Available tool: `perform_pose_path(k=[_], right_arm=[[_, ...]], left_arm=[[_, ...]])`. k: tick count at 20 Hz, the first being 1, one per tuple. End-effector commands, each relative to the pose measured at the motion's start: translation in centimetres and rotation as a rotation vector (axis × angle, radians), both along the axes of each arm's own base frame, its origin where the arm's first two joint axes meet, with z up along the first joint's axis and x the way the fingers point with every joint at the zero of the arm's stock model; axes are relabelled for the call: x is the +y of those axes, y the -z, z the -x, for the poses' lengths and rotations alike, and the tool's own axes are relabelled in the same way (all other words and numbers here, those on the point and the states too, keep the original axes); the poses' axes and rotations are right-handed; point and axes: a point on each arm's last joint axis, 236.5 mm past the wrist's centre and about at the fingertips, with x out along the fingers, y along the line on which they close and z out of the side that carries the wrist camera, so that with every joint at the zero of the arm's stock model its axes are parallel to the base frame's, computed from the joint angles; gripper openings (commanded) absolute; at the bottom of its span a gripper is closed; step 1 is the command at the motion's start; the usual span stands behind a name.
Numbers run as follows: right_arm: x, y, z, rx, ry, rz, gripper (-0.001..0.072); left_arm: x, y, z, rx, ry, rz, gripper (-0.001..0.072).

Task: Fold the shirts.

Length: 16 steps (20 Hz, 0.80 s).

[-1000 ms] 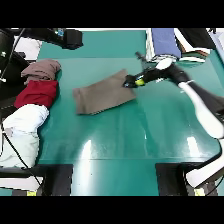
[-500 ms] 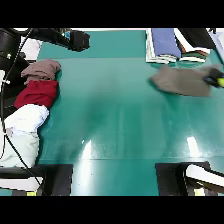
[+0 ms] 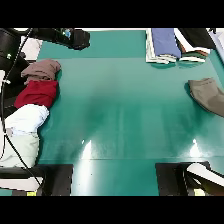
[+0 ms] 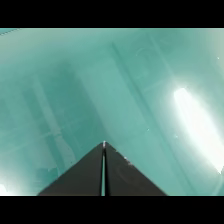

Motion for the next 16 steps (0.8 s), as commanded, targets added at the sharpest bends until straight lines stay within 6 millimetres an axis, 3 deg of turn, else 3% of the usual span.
perform_pose_path(k=[1,2,3,6,8,9,11,13,16], right_arm=[[0.4,1.8,1.6,0.129,-0.062,0.053,0.0368],[0.1,2.0,2.1,0.169,-0.078,0.086,0.0628],[-0.3,1.7,2.6,0.196,-0.086,0.105,0.0673],[-0.9,-1.2,2.1,0.176,-0.084,0.131,0.0672],[0.9,-4.0,-0.5,0.088,-0.124,0.098,0.0659],[2.5,-5.2,-2.0,0.044,-0.162,0.078,0.0625],[7.0,-7.2,-5.0,-0.037,-0.269,0.045,0.0624],[12.8,-8.7,-7.2,-0.077,-0.414,0.048,0.0624],[21.9,-10.2,-8.8,-0.109,-0.65,0.073,0.0624]], left_arm=[[0.0,0.1,0.0,0.004,0.0,-0.003,0.003],[0.0,0.0,0.0,0.0,0.0,-0.002,0.003],[0.0,0.0,-0.1,-0.008,0.002,-0.003,0.003],[0.0,-0.1,-0.1,-0.014,0.007,-0.008,0.003],[-0.1,-0.1,0.0,-0.01,0.009,-0.006,0.003],[-0.1,0.0,0.0,-0.008,0.01,-0.005,0.003],[-0.2,-0.1,0.1,-0.005,0.013,0.0,0.003],[-0.2,0.1,0.3,0.005,0.016,-0.005,0.003],[-0.2,0.0,0.1,-0.002,0.014,-0.002,0.003]])
